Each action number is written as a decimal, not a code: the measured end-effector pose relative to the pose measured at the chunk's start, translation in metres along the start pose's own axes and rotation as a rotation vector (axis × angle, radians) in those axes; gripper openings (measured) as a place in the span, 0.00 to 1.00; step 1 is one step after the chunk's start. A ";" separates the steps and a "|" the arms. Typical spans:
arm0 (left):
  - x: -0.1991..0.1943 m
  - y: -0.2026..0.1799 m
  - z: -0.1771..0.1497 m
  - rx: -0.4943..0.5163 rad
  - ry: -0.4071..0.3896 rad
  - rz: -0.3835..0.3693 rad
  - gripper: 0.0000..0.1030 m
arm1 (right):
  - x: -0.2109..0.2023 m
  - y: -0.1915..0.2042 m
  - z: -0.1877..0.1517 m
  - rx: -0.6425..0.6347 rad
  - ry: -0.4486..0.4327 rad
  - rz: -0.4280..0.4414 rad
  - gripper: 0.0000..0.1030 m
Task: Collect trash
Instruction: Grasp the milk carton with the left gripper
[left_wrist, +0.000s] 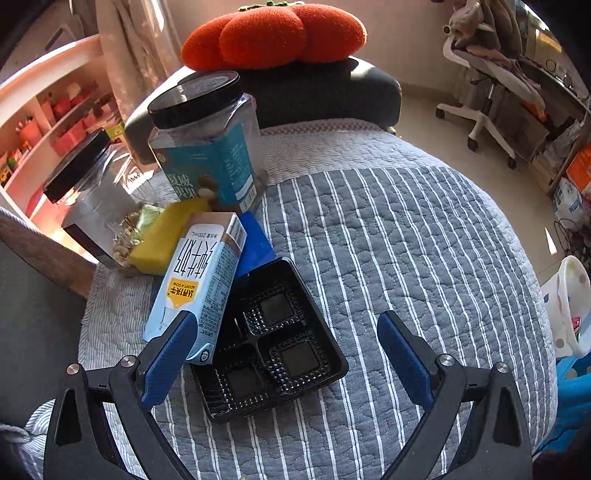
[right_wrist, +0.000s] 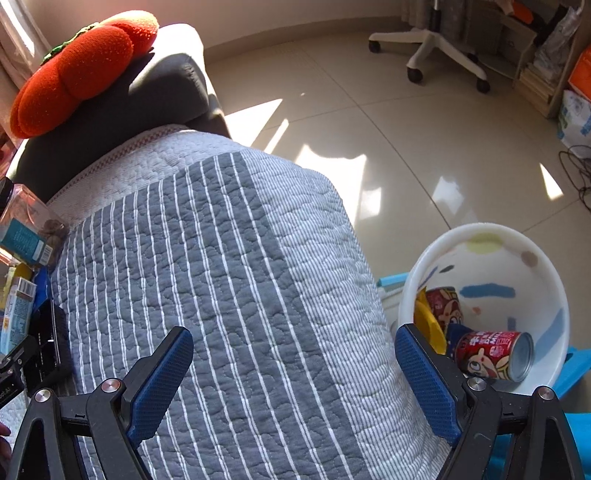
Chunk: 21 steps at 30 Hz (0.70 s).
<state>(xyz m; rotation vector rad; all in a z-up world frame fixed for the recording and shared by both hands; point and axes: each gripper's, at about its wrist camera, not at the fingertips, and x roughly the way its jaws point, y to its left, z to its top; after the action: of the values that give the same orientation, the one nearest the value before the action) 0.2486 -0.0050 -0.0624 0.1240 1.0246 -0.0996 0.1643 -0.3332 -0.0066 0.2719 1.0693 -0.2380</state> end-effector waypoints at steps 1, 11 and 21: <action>0.004 0.007 0.001 -0.013 0.004 0.007 0.96 | 0.004 0.005 0.000 -0.005 0.007 0.003 0.89; 0.037 0.066 0.008 -0.099 0.046 0.037 0.96 | 0.037 0.049 0.002 -0.039 0.065 0.024 0.89; 0.056 0.102 -0.005 -0.197 0.109 -0.093 0.64 | 0.053 0.089 -0.006 -0.087 0.093 0.041 0.89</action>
<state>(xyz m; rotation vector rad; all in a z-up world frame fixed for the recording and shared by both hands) 0.2881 0.0951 -0.1072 -0.0982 1.1429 -0.0766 0.2122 -0.2506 -0.0472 0.2281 1.1615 -0.1424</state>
